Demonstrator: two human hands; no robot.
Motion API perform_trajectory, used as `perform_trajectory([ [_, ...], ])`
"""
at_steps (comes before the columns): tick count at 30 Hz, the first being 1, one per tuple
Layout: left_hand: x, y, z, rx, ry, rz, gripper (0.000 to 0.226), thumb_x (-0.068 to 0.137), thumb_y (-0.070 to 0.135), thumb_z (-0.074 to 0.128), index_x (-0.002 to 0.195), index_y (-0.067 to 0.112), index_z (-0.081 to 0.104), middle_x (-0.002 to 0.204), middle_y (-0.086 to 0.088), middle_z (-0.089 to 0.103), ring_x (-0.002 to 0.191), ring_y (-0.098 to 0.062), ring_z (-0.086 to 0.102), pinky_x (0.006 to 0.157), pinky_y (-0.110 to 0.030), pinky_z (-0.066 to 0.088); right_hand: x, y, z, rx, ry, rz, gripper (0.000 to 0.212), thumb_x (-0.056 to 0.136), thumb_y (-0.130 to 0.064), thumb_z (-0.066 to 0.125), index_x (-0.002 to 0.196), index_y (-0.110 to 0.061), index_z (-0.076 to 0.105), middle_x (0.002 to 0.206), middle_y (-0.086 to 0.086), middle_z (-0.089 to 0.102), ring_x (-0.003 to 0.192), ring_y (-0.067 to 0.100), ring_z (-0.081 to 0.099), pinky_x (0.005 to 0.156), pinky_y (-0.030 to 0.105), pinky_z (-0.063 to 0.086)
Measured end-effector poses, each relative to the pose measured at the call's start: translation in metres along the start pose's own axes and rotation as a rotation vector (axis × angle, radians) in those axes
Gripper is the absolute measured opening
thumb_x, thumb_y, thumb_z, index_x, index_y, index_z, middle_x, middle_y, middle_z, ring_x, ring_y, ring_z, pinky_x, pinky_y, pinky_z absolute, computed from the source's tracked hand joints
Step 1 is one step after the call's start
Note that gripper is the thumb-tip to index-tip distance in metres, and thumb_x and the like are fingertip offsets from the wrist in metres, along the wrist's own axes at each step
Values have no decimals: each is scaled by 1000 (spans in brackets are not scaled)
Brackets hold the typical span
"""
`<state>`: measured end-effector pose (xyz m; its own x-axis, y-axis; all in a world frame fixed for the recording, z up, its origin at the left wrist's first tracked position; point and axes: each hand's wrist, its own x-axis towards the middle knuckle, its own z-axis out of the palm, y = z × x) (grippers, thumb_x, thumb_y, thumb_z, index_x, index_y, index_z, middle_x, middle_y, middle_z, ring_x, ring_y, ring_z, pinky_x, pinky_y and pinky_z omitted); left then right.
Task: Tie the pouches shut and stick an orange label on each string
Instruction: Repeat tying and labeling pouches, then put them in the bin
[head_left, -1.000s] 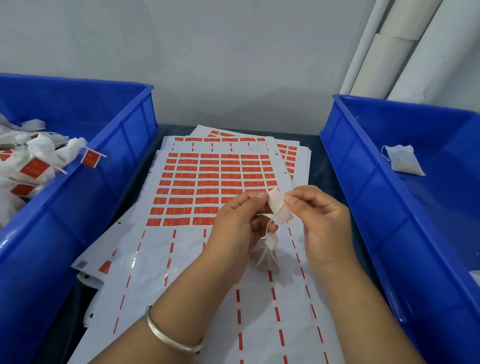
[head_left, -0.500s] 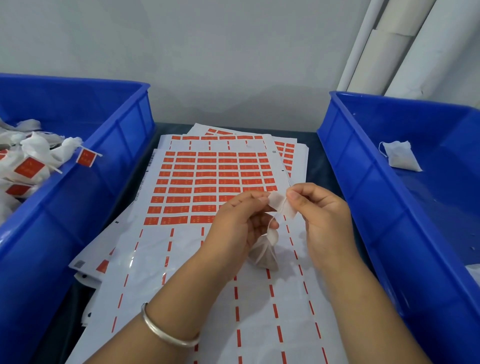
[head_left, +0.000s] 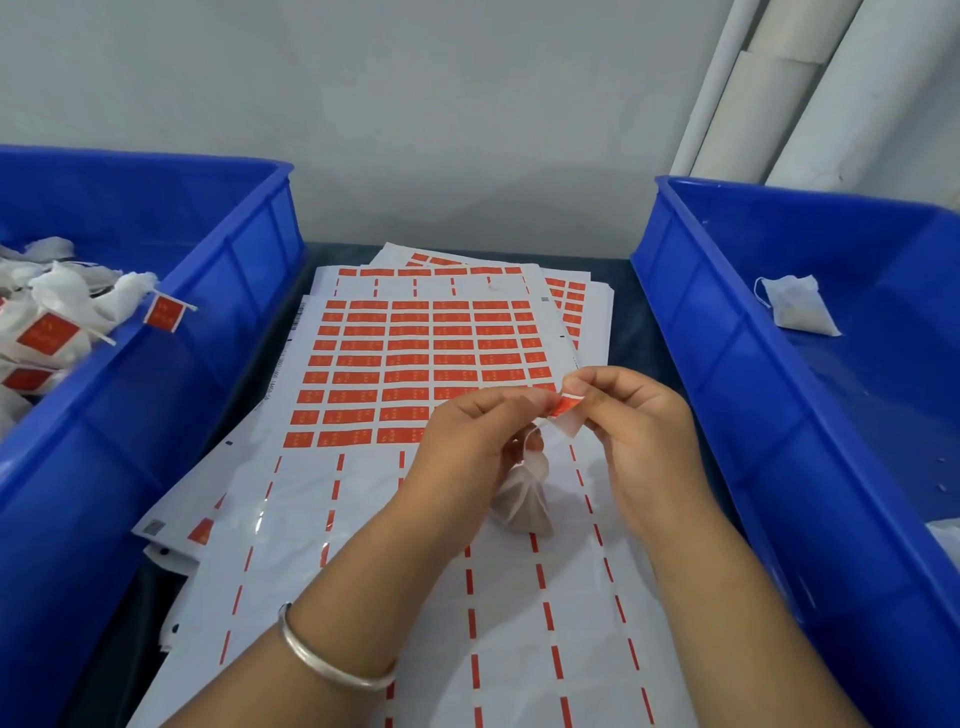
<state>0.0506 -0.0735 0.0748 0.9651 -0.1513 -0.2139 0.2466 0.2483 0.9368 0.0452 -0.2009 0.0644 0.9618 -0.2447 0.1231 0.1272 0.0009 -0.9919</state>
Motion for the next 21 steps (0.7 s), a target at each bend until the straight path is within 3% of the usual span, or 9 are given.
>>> perform_trajectory([
  [4, 2, -6, -3, 87, -21, 63, 15, 78, 17, 69, 71, 28, 77, 79, 1, 72, 77, -18, 64, 72, -27, 51, 1, 1, -1, 32, 4, 36, 12, 85, -21, 67, 77, -29, 72, 95, -11, 74, 92, 14, 70, 77, 28, 58],
  [8, 4, -7, -3, 81, 9, 88, 20, 76, 12, 71, 69, 30, 77, 82, 6, 73, 84, -15, 69, 83, -30, 54, 2, 3, 0, 84, 5, 48, 12, 86, -19, 66, 78, -27, 71, 95, -9, 74, 93, 16, 71, 80, 32, 58],
  [12, 4, -7, -5, 27, 8, 150, 22, 76, 8, 70, 69, 29, 75, 81, 4, 73, 83, -12, 70, 79, -27, 53, 4, 5, 0, 193, -56, 60, 10, 90, -17, 62, 90, -25, 68, 100, -4, 73, 95, 16, 70, 75, 26, 57],
  [16, 7, -8, -7, -18, 32, 160, 21, 77, 10, 69, 72, 30, 75, 84, 4, 74, 84, -13, 70, 78, -26, 54, 4, 7, 2, 58, -117, 8, 27, 83, -4, 68, 98, -25, 62, 92, -5, 74, 91, 11, 70, 74, 22, 57],
  [21, 10, -6, -10, 80, 28, 207, 8, 78, 19, 67, 77, 24, 73, 82, 4, 73, 83, -15, 69, 79, -28, 54, 5, 10, 3, -12, -97, -49, 32, 77, -11, 75, 99, -28, 59, 87, -9, 74, 87, 6, 71, 72, 14, 55],
])
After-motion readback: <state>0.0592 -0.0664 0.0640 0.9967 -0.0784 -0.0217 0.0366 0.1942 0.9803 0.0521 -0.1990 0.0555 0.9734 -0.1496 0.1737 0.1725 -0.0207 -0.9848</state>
